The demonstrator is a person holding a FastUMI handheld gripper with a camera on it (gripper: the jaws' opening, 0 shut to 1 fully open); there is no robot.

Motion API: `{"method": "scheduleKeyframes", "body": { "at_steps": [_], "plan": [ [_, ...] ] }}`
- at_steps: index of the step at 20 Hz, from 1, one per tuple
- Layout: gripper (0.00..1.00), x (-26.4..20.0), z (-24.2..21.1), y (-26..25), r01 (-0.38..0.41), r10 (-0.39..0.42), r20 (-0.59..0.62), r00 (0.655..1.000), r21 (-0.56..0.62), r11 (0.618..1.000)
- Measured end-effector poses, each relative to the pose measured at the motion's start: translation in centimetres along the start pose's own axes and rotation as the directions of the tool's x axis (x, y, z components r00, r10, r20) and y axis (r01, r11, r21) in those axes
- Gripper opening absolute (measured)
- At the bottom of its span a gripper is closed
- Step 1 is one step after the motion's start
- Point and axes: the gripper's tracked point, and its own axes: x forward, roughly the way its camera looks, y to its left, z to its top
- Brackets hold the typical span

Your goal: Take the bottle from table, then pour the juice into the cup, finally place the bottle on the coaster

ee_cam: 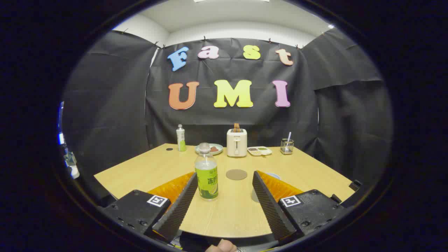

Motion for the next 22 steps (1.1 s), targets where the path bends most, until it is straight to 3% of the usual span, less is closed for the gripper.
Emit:
{"method": "scheduleKeyframes", "body": {
  "at_steps": [17, 22],
  "plan": [
    [1.0, 2.9, 0.4, 0.4, 0.052, -0.052, 0.002, 0.999, -0.03, 0.998],
    [1.0, 4.6, -0.5, 2.5, 0.016, -0.016, -0.012, 1.0, -0.013, 1.0]
  ]
}}
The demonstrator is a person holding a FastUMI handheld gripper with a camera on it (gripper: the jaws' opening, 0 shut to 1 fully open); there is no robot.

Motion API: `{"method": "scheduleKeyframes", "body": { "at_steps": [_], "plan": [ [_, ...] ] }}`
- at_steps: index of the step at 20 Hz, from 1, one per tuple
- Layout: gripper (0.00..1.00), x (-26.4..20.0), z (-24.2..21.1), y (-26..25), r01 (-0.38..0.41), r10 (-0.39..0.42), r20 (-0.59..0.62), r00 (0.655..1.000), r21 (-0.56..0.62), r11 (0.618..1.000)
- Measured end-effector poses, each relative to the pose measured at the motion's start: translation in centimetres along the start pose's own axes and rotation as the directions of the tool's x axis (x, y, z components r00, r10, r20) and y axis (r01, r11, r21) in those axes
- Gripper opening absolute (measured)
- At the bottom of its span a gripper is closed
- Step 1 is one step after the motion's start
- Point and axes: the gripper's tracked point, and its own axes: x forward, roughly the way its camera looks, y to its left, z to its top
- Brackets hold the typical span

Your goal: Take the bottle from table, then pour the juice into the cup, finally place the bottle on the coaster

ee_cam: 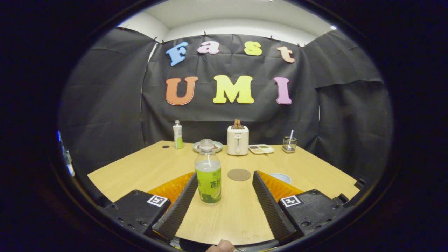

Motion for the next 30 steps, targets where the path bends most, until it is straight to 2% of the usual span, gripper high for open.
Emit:
{"method": "scheduleKeyframes", "body": {
  "at_steps": [6, 8, 11, 13, 17, 22, 23, 25, 26, 30],
  "plan": [
    [1.0, 4.0, 0.1, 2.4, 0.035, -0.033, 0.055, 0.998, -0.046, 0.998],
    [1.0, 5.5, -0.5, 3.1, 0.036, -0.033, 0.05, 0.998, -0.049, 0.998],
    [1.0, 7.6, -1.7, 3.1, 0.072, -0.071, 0.035, 0.997, -0.01, 0.997],
    [1.0, 8.9, -2.7, 3.3, 0.092, -0.091, 0.015, 0.996, -0.024, 0.995],
    [1.0, 10.4, -2.4, 4.3, 0.072, -0.072, 0.048, 0.996, -0.006, 0.997],
    [1.0, 13.1, -3.2, 3.9, 0.124, -0.124, -0.001, 0.992, -0.018, 0.992],
    [0.95, 12.8, -2.9, 3.9, 0.133, -0.133, -0.004, 0.991, -0.026, 0.991],
    [0.82, 11.9, -3.1, 2.6, 0.212, -0.213, -0.028, 0.977, -0.042, 0.976],
    [0.81, 11.5, -2.8, 2.1, 0.229, -0.23, -0.032, 0.973, -0.034, 0.973],
    [0.81, 10.9, -2.1, 3.1, 0.185, -0.184, -0.055, 0.981, 0.022, 0.983]
  ]
}}
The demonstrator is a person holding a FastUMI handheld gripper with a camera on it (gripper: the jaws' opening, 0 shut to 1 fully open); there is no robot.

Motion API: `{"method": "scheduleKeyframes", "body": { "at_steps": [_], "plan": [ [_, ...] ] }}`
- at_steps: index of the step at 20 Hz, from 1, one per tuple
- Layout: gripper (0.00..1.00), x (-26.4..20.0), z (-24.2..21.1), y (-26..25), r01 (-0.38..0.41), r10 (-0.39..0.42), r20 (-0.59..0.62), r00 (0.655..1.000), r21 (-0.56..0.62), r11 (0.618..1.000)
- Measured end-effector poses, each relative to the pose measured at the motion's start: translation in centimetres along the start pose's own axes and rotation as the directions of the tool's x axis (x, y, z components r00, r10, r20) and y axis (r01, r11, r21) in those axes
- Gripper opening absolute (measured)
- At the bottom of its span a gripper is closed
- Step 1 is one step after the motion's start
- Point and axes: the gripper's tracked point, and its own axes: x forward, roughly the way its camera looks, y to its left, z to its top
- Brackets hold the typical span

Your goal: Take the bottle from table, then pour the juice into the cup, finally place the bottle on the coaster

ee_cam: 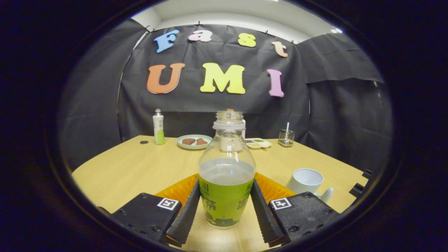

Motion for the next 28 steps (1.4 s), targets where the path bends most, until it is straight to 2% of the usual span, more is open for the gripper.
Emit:
{"method": "scheduleKeyframes", "body": {
  "at_steps": [4, 7, 11, 14, 18, 21, 25, 28],
  "plan": [
    [0.81, -1.0, 1.1, 0.4, -0.031, 0.031, -0.018, 0.999, 0.038, 0.999],
    [0.81, -2.0, 2.5, 0.9, -0.092, 0.094, -0.004, 0.996, 0.136, 0.986],
    [0.81, -2.7, 4.0, 0.8, -0.141, 0.142, 0.014, 0.99, 0.266, 0.954],
    [0.81, -3.0, 4.9, 0.8, -0.183, 0.185, 0.031, 0.982, 0.365, 0.913],
    [0.8, -3.2, 5.8, 0.2, -0.252, 0.242, 0.087, 0.966, 0.518, 0.817],
    [0.8, -2.3, 4.7, -0.7, -0.246, 0.265, 0.064, 0.962, 0.623, 0.743],
    [0.8, -2.2, 4.4, -0.7, -0.277, 0.319, 0.097, 0.943, 0.761, 0.587],
    [0.8, -1.4, 3.6, -1.0, -0.273, 0.349, 0.092, 0.932, 0.813, 0.514]
  ]
}}
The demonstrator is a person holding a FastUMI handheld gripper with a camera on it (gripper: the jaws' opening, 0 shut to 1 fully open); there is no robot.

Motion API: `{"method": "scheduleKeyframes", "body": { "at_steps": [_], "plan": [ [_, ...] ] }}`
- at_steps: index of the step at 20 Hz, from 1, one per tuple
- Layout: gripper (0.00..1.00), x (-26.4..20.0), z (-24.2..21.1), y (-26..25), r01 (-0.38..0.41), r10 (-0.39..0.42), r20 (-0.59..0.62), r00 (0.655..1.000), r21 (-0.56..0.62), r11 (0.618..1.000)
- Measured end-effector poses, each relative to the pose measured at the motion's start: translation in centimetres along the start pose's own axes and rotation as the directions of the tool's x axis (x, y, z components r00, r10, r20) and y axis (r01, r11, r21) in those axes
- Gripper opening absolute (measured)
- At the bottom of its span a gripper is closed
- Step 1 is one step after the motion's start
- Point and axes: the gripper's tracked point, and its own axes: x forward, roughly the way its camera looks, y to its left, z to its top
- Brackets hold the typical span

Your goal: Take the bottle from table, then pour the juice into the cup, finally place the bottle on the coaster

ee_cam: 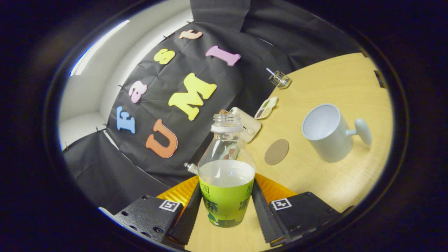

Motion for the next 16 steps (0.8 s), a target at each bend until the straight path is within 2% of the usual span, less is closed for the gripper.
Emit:
{"method": "scheduleKeyframes", "body": {
  "at_steps": [3, 6, 16],
  "plan": [
    [0.79, -0.2, 0.4, 0.6, -0.058, 0.059, -0.005, 0.998, 0.118, 0.991],
    [0.79, -0.1, 0.9, 1.3, -0.125, 0.132, -0.01, 0.991, 0.253, 0.959],
    [0.79, -0.6, 2.5, 2.3, -0.162, 0.186, 0.0, 0.983, 0.495, 0.853]
  ]
}}
